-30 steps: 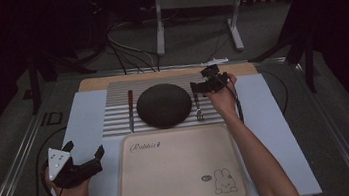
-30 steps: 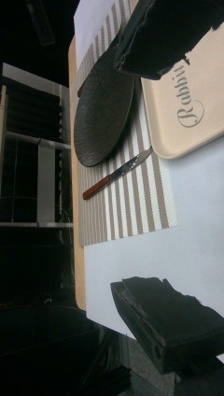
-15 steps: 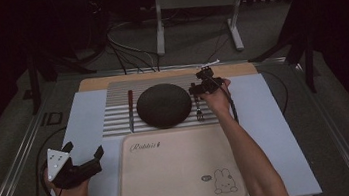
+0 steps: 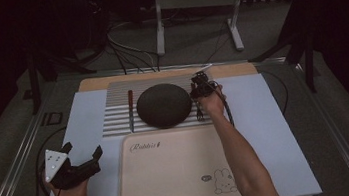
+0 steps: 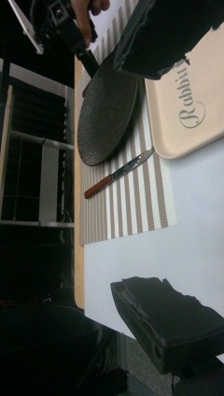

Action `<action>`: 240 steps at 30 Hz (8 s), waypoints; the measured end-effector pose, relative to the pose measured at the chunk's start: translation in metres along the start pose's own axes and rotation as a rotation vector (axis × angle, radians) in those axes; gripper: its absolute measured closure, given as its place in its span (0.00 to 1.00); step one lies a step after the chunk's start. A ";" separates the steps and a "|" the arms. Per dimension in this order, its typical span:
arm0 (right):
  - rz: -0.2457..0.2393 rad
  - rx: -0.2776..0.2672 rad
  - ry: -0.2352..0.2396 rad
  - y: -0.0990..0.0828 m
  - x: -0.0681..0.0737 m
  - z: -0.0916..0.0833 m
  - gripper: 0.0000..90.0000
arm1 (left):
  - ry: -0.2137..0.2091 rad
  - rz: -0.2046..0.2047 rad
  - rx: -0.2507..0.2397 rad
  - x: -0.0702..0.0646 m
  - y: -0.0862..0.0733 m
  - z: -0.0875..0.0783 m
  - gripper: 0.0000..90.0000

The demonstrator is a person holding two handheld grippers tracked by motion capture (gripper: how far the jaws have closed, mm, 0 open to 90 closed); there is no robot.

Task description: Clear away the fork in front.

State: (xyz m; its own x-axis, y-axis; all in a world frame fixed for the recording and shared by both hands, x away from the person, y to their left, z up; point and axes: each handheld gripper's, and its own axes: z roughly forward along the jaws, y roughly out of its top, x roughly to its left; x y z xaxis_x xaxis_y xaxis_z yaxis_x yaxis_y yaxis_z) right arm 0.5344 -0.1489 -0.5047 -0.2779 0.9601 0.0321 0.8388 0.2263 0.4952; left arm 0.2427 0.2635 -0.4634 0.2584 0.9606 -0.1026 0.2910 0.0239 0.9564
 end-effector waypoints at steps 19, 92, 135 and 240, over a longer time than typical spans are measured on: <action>-0.148 0.140 0.018 -0.005 -0.001 -0.012 0.85 | 0.004 0.017 0.010 -0.003 -0.001 0.001 0.00; -0.304 -0.533 0.084 -0.074 -0.010 -0.131 0.86 | -0.167 0.161 0.016 -0.080 0.030 0.048 0.00; -0.462 -0.670 0.186 -0.107 0.036 -0.182 0.86 | -0.348 0.162 -0.029 -0.170 0.091 0.118 0.06; -0.285 -0.698 0.188 -0.191 -0.017 -0.191 0.14 | -0.585 0.141 0.074 -0.125 0.125 0.087 0.89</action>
State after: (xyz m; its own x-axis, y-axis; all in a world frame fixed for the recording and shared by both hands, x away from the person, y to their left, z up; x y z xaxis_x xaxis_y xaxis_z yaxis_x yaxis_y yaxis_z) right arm 0.2897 -0.2400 -0.4343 -0.5657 0.8222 -0.0631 0.2512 0.2448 0.9365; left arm 0.3273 0.1224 -0.3553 0.7564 0.6412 -0.1293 0.2751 -0.1325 0.9522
